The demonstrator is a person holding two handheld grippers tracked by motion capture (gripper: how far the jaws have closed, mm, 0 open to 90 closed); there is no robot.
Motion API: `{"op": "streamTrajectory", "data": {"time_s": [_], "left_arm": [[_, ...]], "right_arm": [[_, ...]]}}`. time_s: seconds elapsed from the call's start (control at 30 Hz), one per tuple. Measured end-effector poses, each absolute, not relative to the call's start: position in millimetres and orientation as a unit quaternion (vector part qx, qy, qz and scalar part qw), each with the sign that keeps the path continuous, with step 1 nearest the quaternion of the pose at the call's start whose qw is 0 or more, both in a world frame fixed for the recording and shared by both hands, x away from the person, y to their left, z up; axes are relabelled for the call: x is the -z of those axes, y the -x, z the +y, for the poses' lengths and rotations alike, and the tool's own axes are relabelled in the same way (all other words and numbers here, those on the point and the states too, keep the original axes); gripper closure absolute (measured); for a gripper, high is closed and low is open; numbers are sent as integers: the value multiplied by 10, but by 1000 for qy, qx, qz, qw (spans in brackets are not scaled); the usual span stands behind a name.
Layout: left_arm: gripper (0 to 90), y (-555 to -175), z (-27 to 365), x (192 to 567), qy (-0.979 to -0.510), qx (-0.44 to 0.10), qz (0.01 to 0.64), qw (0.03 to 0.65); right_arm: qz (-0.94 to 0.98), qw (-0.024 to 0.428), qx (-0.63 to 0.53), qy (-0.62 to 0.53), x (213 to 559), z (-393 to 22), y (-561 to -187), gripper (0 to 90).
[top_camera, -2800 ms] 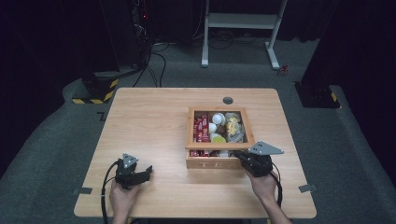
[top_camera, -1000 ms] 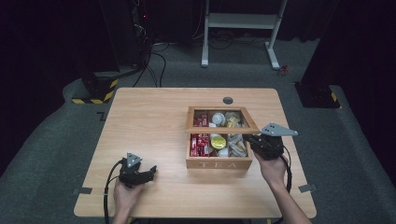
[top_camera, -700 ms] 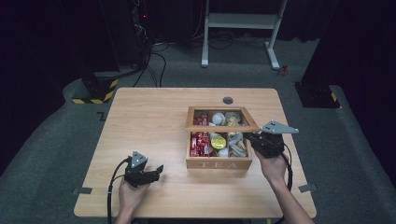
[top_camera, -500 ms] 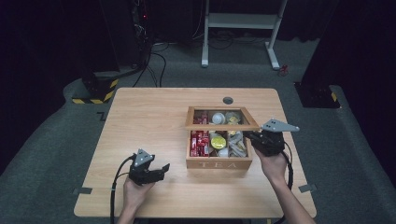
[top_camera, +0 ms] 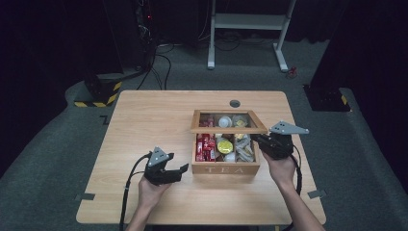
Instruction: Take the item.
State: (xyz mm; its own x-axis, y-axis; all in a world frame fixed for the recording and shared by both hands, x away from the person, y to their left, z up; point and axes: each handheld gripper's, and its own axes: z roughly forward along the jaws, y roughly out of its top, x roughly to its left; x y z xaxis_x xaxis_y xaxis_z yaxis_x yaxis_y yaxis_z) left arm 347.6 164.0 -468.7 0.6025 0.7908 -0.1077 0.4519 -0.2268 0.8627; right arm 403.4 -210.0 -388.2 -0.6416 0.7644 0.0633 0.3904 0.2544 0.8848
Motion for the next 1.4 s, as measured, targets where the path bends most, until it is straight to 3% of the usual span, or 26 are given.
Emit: {"op": "streamTrajectory", "data": {"time_s": [0.6,1.4], "left_arm": [[323,-3609,1233,4582,-783,-170,353,483],[290,-3893,592,4520,-814,-175,325,448]], "right_arm": [[765,189,-488,-377,3837,-2109,-4081,900],[761,186,-493,-379,3779,-2096,-4182,900]]}}
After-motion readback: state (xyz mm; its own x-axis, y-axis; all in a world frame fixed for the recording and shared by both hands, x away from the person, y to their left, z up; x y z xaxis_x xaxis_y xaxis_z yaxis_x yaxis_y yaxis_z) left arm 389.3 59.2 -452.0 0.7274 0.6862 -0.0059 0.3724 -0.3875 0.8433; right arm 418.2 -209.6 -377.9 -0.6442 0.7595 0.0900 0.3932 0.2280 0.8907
